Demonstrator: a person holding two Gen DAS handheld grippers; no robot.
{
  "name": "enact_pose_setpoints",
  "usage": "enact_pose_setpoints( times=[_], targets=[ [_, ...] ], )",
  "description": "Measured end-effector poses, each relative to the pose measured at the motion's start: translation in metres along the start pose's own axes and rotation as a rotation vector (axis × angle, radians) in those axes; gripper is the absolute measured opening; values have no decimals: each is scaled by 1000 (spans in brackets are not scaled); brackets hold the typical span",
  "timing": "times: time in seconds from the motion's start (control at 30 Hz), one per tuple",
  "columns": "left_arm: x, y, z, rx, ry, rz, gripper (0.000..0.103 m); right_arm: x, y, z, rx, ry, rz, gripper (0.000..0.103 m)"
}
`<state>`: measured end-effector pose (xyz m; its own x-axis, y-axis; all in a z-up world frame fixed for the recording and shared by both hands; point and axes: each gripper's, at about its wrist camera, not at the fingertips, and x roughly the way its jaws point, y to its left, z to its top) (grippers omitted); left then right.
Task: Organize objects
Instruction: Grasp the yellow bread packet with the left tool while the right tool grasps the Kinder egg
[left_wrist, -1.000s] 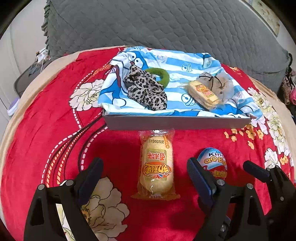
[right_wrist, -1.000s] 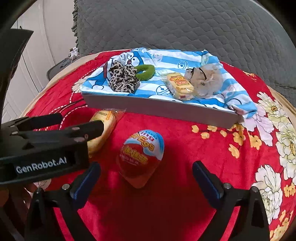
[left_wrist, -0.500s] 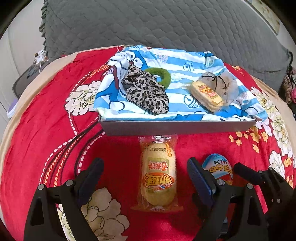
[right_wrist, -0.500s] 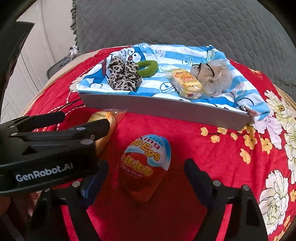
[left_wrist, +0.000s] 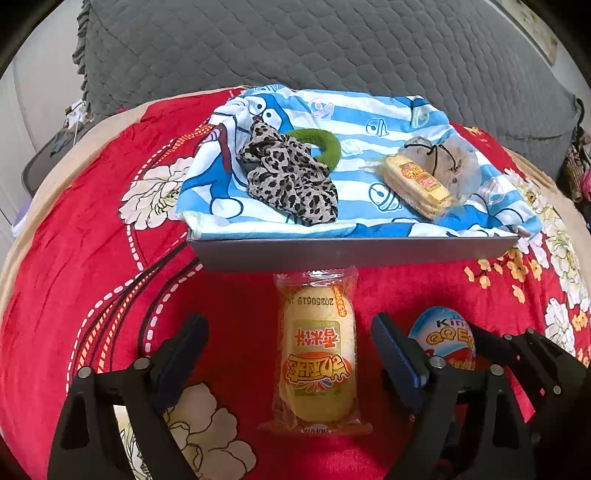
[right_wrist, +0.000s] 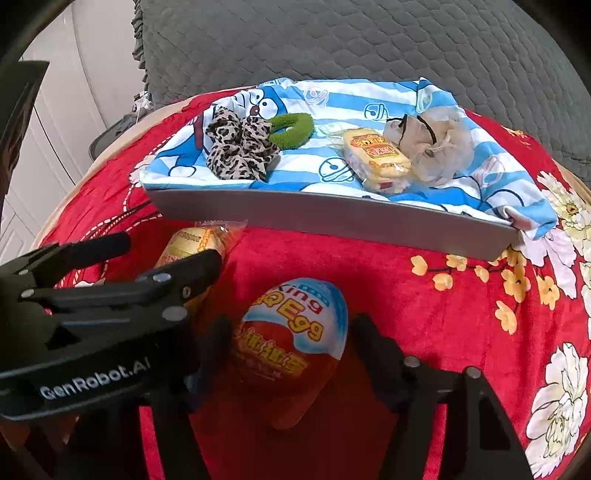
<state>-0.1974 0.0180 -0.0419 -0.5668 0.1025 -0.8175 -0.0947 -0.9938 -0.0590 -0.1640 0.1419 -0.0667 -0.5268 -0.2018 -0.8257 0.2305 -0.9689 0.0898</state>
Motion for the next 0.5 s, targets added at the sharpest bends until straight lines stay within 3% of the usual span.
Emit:
enact_pose_setpoints(
  times=[0.27,0.4,0.5],
  targets=[
    [7,-1,-2,1,26,-29,64,4,1,4,4,1,16,60],
    [5,-7,-4,26,18,-40,41,4,1,5,7,-1,20,60],
    [4,-9,-4,31,23,-54,39,4,1,5,3,0,20,59]
  ],
)
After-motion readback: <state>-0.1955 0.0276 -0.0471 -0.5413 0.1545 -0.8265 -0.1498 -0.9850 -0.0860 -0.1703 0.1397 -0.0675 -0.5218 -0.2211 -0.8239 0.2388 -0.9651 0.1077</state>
